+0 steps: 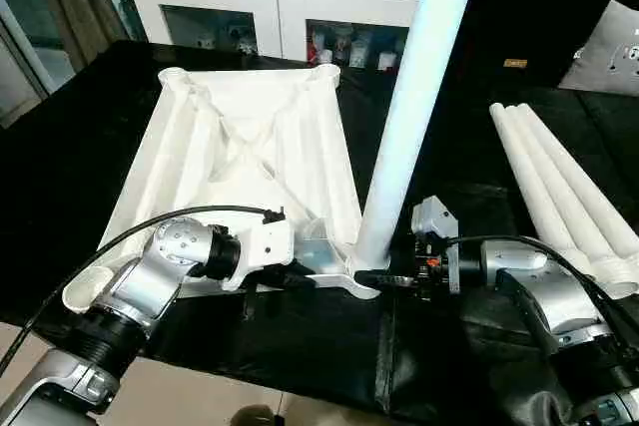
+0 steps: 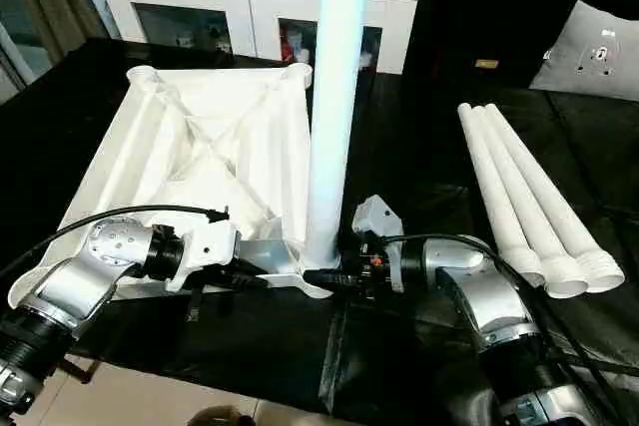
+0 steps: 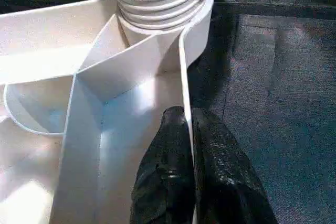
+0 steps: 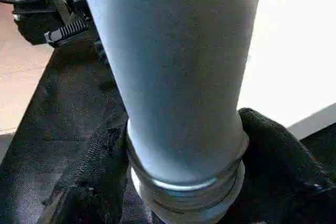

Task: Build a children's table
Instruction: Rotate leg to tighten

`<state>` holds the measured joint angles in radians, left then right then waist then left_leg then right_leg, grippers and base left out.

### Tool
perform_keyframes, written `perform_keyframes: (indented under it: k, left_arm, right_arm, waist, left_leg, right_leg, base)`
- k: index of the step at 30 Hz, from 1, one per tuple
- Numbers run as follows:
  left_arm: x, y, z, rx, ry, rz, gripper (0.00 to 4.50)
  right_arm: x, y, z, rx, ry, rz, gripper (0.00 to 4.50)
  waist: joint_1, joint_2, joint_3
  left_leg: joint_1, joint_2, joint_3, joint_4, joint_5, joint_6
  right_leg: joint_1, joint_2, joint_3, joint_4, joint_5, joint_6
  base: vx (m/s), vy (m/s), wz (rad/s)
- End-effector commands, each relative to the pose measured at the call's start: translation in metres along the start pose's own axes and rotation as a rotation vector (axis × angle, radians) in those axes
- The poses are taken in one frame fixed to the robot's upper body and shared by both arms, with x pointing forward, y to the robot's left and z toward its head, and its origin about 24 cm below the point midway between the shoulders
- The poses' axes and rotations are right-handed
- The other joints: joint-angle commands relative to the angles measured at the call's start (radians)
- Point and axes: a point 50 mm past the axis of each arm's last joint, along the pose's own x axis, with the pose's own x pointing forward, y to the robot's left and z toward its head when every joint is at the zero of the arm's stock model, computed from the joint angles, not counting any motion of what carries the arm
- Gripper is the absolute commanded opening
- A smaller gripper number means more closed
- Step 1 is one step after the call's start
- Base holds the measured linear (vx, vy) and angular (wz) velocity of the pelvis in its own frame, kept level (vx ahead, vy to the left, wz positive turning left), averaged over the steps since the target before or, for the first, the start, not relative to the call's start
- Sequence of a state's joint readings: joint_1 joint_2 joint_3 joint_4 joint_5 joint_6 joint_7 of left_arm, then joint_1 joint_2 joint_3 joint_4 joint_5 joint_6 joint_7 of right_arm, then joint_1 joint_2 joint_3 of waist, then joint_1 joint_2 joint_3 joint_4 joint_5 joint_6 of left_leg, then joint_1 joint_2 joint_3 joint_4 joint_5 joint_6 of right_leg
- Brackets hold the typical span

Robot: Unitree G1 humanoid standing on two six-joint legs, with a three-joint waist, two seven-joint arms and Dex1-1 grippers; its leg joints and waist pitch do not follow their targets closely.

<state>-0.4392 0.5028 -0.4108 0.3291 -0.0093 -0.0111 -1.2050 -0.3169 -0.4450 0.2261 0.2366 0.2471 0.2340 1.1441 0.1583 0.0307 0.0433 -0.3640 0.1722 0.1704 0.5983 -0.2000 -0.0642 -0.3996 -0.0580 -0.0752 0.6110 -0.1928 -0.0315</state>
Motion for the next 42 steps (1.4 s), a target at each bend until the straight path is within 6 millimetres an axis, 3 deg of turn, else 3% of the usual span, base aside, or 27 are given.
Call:
perform_keyframes:
  k: [1,4,6,8,9,11,13,15,17,18,19,20,21,22,23,25,27,28,31,32,34,35,37,38,39,41,42]
  left_arm:
    - [0.009,-0.006,-0.003,-0.021,0.003,-0.025,0.0]
    - [0.012,-0.004,-0.001,-0.058,-0.029,0.059,0.0]
    - [0.018,0.001,0.004,-0.133,-0.066,0.195,0.0]
    - [0.021,0.002,0.008,-0.168,-0.092,0.25,0.0]
    - [0.023,0.002,0.009,-0.174,-0.102,0.262,0.0]
    - [0.031,0.001,0.016,-0.209,-0.13,0.311,0.0]
    - [0.04,0.001,0.023,-0.229,-0.135,0.368,0.0]
    - [0.047,0.001,0.028,-0.236,-0.133,0.409,0.0]
    - [0.052,0.001,0.033,-0.232,-0.121,0.449,0.0]
    - [0.056,0.003,0.038,-0.229,-0.113,0.49,0.0]
    - [0.058,0.003,0.041,-0.228,-0.113,0.513,0.0]
    - [0.059,0.003,0.043,-0.23,-0.115,0.52,0.0]
    - [0.06,0.003,0.045,-0.233,-0.119,0.522,0.0]
    - [0.06,0.002,0.047,-0.236,-0.12,0.518,0.0]
    - [0.06,0.002,0.047,-0.237,-0.12,0.516,0.0]
    - [0.059,-0.001,0.045,-0.233,-0.109,0.486,0.0]
    - [0.056,-0.002,0.041,-0.225,-0.1,0.463,0.0]
    - [0.053,-0.002,0.039,-0.226,-0.095,0.458,0.0]
    - [0.05,0.0,0.036,-0.23,-0.088,0.455,0.0]
    - [0.047,0.0,0.034,-0.226,-0.082,0.452,0.0]
    - [0.042,0.001,0.03,-0.216,-0.08,0.425,0.0]
    - [0.039,0.002,0.028,-0.205,-0.08,0.404,0.0]
    - [0.033,0.002,0.02,-0.192,-0.06,0.365,0.0]
    - [0.033,0.002,0.02,-0.192,-0.06,0.365,0.0]
    - [0.03,0.002,0.017,-0.179,-0.046,0.339,0.0]
    - [0.029,0.002,0.015,-0.172,-0.04,0.322,0.0]
    - [0.023,0.0,0.01,-0.143,-0.023,0.266,0.0]
  right_arm:
    - [0.006,0.01,-0.005,0.037,0.0,0.051,2.75]
    - [0.012,0.017,-0.009,0.088,-0.039,-0.016,2.75]
    - [0.025,0.029,-0.013,0.156,-0.11,-0.13,2.75]
    - [0.033,0.035,-0.015,0.18,-0.132,-0.195,2.75]
    - [0.035,0.037,-0.015,0.186,-0.139,-0.212,2.75]
    - [0.048,0.046,-0.019,0.226,-0.146,-0.283,2.75]
    - [0.062,0.054,-0.02,0.262,-0.155,-0.357,2.75]
    - [0.071,0.053,-0.021,0.314,-0.163,-0.46,2.75]
    - [0.077,0.049,-0.019,0.356,-0.173,-0.562,2.75]
    - [0.08,0.045,-0.018,0.401,-0.178,-0.643,2.75]
    - [0.082,0.043,-0.017,0.419,-0.178,-0.694,2.75]
    - [0.082,0.042,-0.016,0.417,-0.176,-0.72,2.75]
    - [0.082,0.04,-0.016,0.406,-0.174,-0.744,2.75]
    - [0.082,0.04,-0.015,0.405,-0.19,-0.743,3.1]
    - [0.082,0.04,-0.015,0.406,-0.201,-0.74,3.31]
    - [0.074,0.038,-0.016,0.382,-0.209,-0.789,3.45]
    - [0.067,0.035,-0.019,0.366,-0.211,-0.809,3.63]
    - [0.062,0.033,-0.019,0.344,-0.208,-0.823,3.86]
    - [0.055,0.03,-0.019,0.319,-0.208,-0.843,3.96]
    - [0.05,0.028,-0.019,0.31,-0.214,-0.853,4.08]
    - [0.035,0.023,-0.017,0.274,-0.24,-0.856,4.35]
    - [0.026,0.021,-0.016,0.249,-0.254,-0.846,4.35]
    - [0.005,0.018,-0.013,0.183,-0.283,-0.796,4.47]
    - [0.005,0.018,-0.013,0.183,-0.283,-0.796,4.47]
    - [-0.005,0.018,-0.01,0.15,-0.287,-0.739,4.47]
    - [-0.011,0.018,-0.009,0.132,-0.286,-0.701,4.47]
    - [-0.024,0.018,-0.005,0.08,-0.268,-0.583,4.47]
  waist:
    - [-0.009,0.004,-0.048]
    - [-0.011,0.005,-0.039]
    - [-0.017,0.009,-0.026]
    - [-0.03,0.005,-0.009]
    - [-0.038,0.01,0.004]
    - [-0.05,0.008,0.007]
    - [-0.069,0.009,0.011]
    - [-0.083,0.011,0.017]
    - [-0.089,0.01,0.018]
    - [-0.096,0.015,0.023]
    - [-0.102,0.02,0.027]
    - [-0.108,0.018,0.034]
    - [-0.11,0.021,0.029]
    - [-0.116,0.022,0.027]
    - [-0.114,0.024,0.024]
    - [-0.112,0.027,0.018]
    - [-0.112,0.023,0.016]
    - [-0.111,0.024,0.015]
    - [-0.107,0.023,0.007]
    - [-0.106,0.022,0.008]
    - [-0.104,0.012,-0.002]
    - [-0.099,0.015,-0.001]
    - [-0.085,0.01,-0.013]
    - [-0.083,0.01,-0.013]
    - [-0.083,0.001,-0.018]
    - [-0.08,0.002,-0.021]
    - [-0.074,0.004,-0.03]
  left_leg:
    - [0.009,0.067,-0.023,-0.074,-0.179,0.059]
    - [0.009,0.068,-0.024,-0.08,-0.211,0.053]
    - [0.014,0.07,-0.025,-0.089,-0.265,0.034]
    - [0.016,0.062,-0.029,-0.098,-0.343,0.019]
    - [0.025,0.057,-0.033,-0.1,-0.397,0.009]
    - [0.031,0.053,-0.037,-0.102,-0.406,0.009]
    - [0.028,0.052,-0.037,-0.111,-0.392,0.013]
    - [0.034,0.048,-0.041,-0.117,-0.41,0.018]
    - [0.032,0.044,-0.043,-0.119,-0.403,0.023]
    - [0.033,0.045,-0.044,-0.123,-0.411,0.021]
    - [0.043,0.044,-0.046,-0.12,-0.447,0.016]
    - [0.047,0.043,-0.047,-0.121,-0.473,0.015]
    - [0.049,0.042,-0.049,-0.12,-0.478,0.013]
    - [0.036,0.046,-0.054,-0.13,-0.475,0.017]
    - [0.027,0.054,-0.056,-0.137,-0.449,0.021]
    - [0.027,0.056,-0.048,-0.135,-0.42,0.026]
    - [0.019,0.06,-0.047,-0.137,-0.377,0.031]
    - [0.018,0.06,-0.047,-0.137,-0.368,0.032]
    - [0.016,0.06,-0.037,-0.129,-0.308,0.048]
    - [0.017,0.06,-0.036,-0.129,-0.31,0.05]
    - [0.016,0.058,-0.034,-0.122,-0.294,0.053]
    - [0.016,0.057,-0.034,-0.121,-0.288,0.058]
    - [0.018,0.057,-0.025,-0.109,-0.216,0.085]
    - [0.017,0.056,-0.024,-0.107,-0.207,0.089]
    - [0.011,0.054,-0.022,-0.103,-0.195,0.096]
    - [0.004,0.053,-0.024,-0.101,-0.171,0.106]
    - [0.003,0.055,-0.022,-0.094,-0.112,0.12]
  right_leg:
    - [0.047,-0.095,0.059,-0.075,-0.192,-0.178]
    - [0.044,-0.095,0.061,-0.082,-0.23,-0.167]
    - [0.037,-0.096,0.065,-0.095,-0.314,-0.144]
    - [0.034,-0.096,0.06,-0.108,-0.467,-0.109]
    - [0.025,-0.099,0.06,-0.122,-0.586,-0.073]
    - [0.022,-0.102,0.062,-0.137,-0.669,-0.035]
    - [0.024,-0.098,0.059,-0.144,-0.661,-0.025]
    - [0.024,-0.098,0.053,-0.156,-0.687,-0.013]
    - [0.027,-0.098,0.053,-0.158,-0.697,-0.001]
    - [0.018,-0.097,0.055,-0.164,-0.707,0.002]
    - [0.012,-0.098,0.051,-0.171,-0.735,0.007]
    - [0.008,-0.096,0.046,-0.178,-0.755,0.012]
    - [0.013,-0.096,0.043,-0.177,-0.743,0.013]
    - [0.029,-0.096,0.042,-0.169,-0.686,0.006]
    - [0.035,-0.098,0.05,-0.158,-0.608,-0.008]
    - [0.031,-0.102,0.064,-0.153,-0.538,-0.047]
    - [0.037,-0.102,0.067,-0.146,-0.48,-0.068]
    - [0.037,-0.101,0.068,-0.142,-0.461,-0.077]
    - [0.041,-0.106,0.072,-0.137,-0.405,-0.11]
    - [0.04,-0.106,0.072,-0.138,-0.417,-0.11]
    - [0.043,-0.107,0.075,-0.135,-0.426,-0.11]
    - [0.043,-0.108,0.075,-0.135,-0.432,-0.105]
    - [0.045,-0.105,0.078,-0.128,-0.373,-0.113]
    - [0.043,-0.102,0.078,-0.124,-0.355,-0.12]
    - [0.047,-0.1,0.076,-0.117,-0.328,-0.132]
    - [0.055,-0.103,0.073,-0.111,-0.318,-0.137]
    - [0.059,-0.101,0.069,-0.102,-0.255,-0.144]
  base:
    - [0.0,0.0,0.0]
    - [0.0,0.0,0.0]
    - [0.0,0.0,0.0]
    - [0.0,0.0,0.0]
    - [0.0,0.0,0.0]
    - [0.0,0.0,0.0]
    - [0.0,0.0,0.0]
    - [0.0,0.0,0.0]
    - [0.0,0.0,0.0]
    - [0.0,0.0,0.0]
    - [0.0,0.0,0.0]
    - [0.0,0.0,0.0]
    - [0.0,0.0,0.0]
    - [0.0,0.0,0.0]
    - [0.0,0.0,0.0]
    - [0.0,0.0,0.0]
    - [0.0,0.0,0.0]
    - [0.0,0.0,0.0]
    - [0.0,0.0,0.0]
    - [0.0,0.0,0.0]
    - [0.0,0.0,0.0]
    - [0.0,0.0,0.0]
    - [0.0,0.0,0.0]
    - [0.0,0.0,0.0]
    - [0.0,0.0,0.0]
    - [0.0,0.0,0.0]
    - [0.0,0.0,0.0]
